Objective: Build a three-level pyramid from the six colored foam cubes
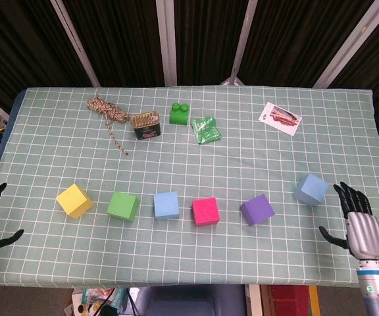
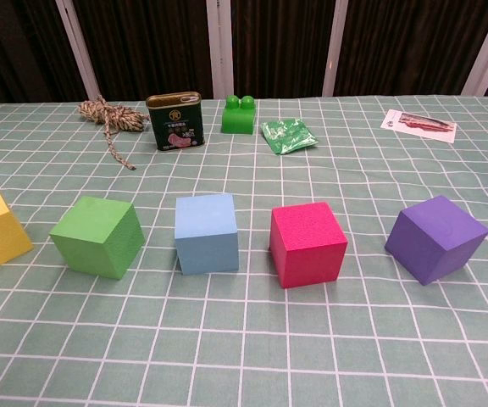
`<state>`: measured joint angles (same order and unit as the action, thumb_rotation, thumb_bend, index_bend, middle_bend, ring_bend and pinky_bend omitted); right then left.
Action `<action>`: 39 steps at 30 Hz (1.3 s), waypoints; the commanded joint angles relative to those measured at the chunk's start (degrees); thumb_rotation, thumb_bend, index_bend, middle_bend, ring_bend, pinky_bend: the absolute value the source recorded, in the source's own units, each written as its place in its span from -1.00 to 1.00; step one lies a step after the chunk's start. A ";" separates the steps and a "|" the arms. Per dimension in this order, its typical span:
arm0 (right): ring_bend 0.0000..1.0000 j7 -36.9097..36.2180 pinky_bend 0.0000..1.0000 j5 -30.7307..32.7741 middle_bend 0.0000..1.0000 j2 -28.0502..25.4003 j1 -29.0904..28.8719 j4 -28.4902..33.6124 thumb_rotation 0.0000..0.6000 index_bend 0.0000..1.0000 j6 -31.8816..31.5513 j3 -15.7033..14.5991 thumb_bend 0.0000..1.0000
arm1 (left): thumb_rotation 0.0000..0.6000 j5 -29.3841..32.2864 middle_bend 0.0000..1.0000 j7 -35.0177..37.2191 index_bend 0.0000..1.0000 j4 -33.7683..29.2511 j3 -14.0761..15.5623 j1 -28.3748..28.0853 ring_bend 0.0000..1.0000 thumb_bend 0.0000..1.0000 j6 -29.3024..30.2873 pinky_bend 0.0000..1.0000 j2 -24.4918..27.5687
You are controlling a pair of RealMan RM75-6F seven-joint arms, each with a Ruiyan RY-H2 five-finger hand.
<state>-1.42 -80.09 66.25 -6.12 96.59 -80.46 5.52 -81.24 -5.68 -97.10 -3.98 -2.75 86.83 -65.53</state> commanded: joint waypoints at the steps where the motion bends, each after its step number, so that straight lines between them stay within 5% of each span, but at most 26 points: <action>1: -1.00 0.09 -1.00 -0.05 -1.00 0.01 -0.02 0.00 1.00 -1.00 -0.03 0.01 -0.50 | 1.00 0.05 -1.00 0.03 -1.00 0.01 0.01 -0.02 -1.00 -0.93 -0.09 -1.00 0.05; 20: -1.00 0.02 -1.00 -5.98 -1.00 -1.93 -1.34 6.17 1.00 -1.00 -0.74 -0.56 -0.50 | 1.00 0.10 -1.00 0.65 -1.00 -0.01 -0.06 -0.05 -1.00 -0.93 -0.22 -1.00 0.20; 39: -1.00 15.35 -1.00 -2.37 -1.00 -0.58 -11.53 20.74 1.00 -1.00 13.10 1.24 -0.50 | 1.00 0.48 -1.00 0.67 -1.00 -0.38 0.02 -0.21 -1.00 -0.93 -0.89 -1.00 0.43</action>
<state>12.16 -83.28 64.72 -16.67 116.33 -68.07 6.37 -80.77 -5.02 -97.46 -3.96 -2.96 85.95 -65.11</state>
